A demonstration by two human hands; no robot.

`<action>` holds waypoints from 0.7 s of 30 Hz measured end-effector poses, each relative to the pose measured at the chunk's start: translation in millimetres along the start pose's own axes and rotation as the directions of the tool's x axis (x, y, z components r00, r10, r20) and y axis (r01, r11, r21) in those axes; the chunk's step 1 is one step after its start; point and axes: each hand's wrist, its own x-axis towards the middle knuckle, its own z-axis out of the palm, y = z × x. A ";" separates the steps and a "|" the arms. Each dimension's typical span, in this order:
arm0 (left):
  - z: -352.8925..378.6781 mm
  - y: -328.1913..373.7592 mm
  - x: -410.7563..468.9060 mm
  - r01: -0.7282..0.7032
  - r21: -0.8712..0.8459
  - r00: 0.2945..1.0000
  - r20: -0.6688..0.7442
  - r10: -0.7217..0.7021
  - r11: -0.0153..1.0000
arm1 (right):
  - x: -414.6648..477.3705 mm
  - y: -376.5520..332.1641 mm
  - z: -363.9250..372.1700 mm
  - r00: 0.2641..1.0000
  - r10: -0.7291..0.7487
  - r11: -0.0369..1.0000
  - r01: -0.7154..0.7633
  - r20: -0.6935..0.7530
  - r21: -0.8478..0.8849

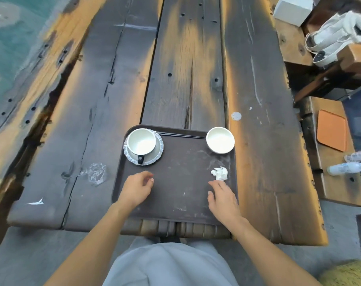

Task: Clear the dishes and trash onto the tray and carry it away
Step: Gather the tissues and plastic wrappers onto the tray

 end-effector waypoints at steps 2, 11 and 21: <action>-19.6 -20.7 -3.7 0.020 -0.059 0.998 -0.065 -0.024 0.998 | 5.9 -28.2 2.2 1.000 -0.011 0.999 0.010 0.016 0.051; -102.4 -121.6 -16.2 0.156 -0.283 0.905 -0.342 -0.252 0.946 | 34.1 -199.7 44.8 0.971 -0.185 0.957 0.142 0.154 0.252; -126.2 -171.5 23.7 0.272 -0.290 0.914 -0.221 -0.341 0.917 | 79.4 -319.2 104.7 0.921 -0.224 0.962 0.156 0.318 0.225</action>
